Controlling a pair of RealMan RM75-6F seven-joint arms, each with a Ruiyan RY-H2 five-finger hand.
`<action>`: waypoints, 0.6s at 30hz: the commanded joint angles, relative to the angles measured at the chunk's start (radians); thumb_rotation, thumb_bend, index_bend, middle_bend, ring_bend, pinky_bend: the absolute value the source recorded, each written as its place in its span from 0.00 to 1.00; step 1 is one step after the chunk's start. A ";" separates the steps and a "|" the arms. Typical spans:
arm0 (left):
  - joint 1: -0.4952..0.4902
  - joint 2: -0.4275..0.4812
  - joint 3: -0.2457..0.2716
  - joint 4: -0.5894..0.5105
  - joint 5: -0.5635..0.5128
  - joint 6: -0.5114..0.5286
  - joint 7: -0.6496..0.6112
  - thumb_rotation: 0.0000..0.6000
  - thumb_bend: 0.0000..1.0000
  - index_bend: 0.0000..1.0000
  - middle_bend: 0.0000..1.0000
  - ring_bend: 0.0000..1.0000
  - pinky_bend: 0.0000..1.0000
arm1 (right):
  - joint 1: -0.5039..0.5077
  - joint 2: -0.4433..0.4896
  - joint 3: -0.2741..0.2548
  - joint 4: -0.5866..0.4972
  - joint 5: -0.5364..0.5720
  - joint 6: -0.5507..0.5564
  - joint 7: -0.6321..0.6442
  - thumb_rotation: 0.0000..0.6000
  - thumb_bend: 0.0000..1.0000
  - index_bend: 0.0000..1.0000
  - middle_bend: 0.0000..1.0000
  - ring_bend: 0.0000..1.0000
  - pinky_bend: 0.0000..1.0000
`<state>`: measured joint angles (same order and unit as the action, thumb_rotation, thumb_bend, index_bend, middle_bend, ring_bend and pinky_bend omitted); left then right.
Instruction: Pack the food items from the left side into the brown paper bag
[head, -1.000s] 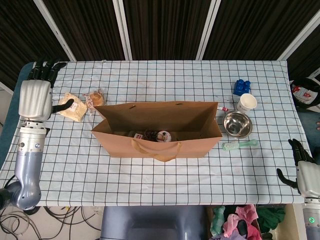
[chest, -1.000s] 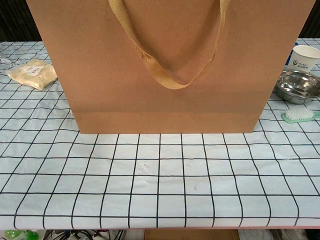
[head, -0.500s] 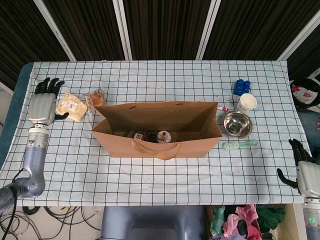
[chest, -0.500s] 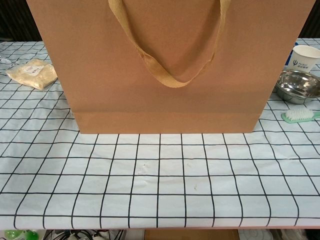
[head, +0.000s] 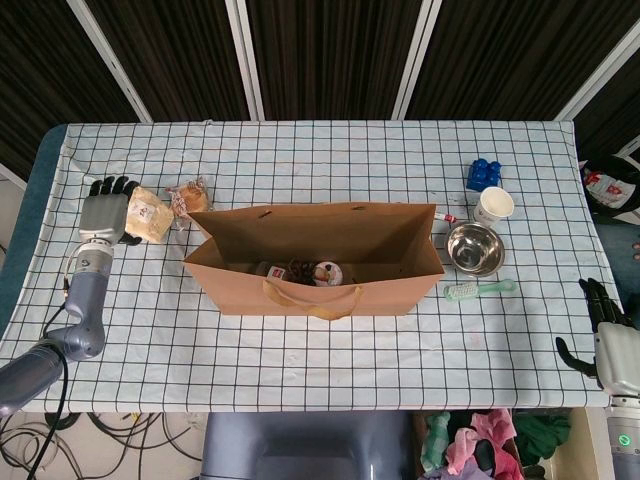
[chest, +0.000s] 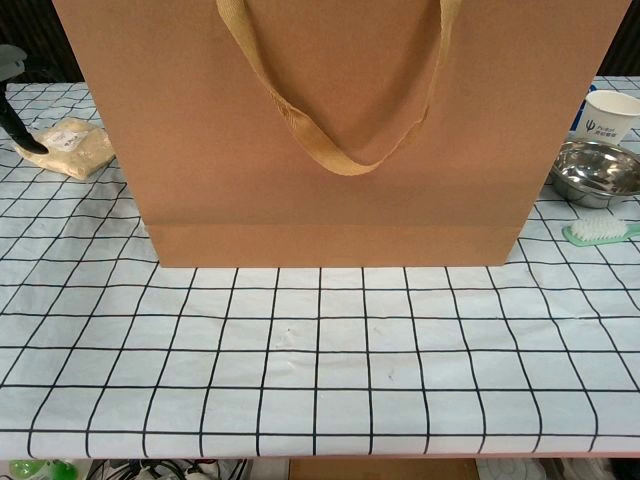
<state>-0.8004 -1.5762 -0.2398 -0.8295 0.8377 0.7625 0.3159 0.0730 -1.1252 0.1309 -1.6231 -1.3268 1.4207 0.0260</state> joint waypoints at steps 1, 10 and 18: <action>-0.021 -0.055 -0.002 0.089 0.013 -0.060 -0.048 1.00 0.01 0.13 0.06 0.00 0.06 | 0.000 0.000 -0.001 0.000 0.000 0.000 -0.002 1.00 0.27 0.03 0.04 0.14 0.27; -0.048 -0.144 0.002 0.252 0.095 -0.130 -0.161 1.00 0.01 0.13 0.07 0.00 0.06 | -0.001 0.000 -0.002 -0.001 0.000 0.000 -0.005 1.00 0.27 0.03 0.04 0.14 0.27; -0.071 -0.228 0.005 0.418 0.164 -0.197 -0.278 1.00 0.02 0.13 0.07 0.00 0.05 | -0.002 0.000 0.000 -0.002 0.001 0.001 -0.003 1.00 0.27 0.03 0.04 0.14 0.27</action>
<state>-0.8622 -1.7773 -0.2349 -0.4520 0.9801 0.5890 0.0715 0.0710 -1.1253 0.1308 -1.6248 -1.3258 1.4220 0.0227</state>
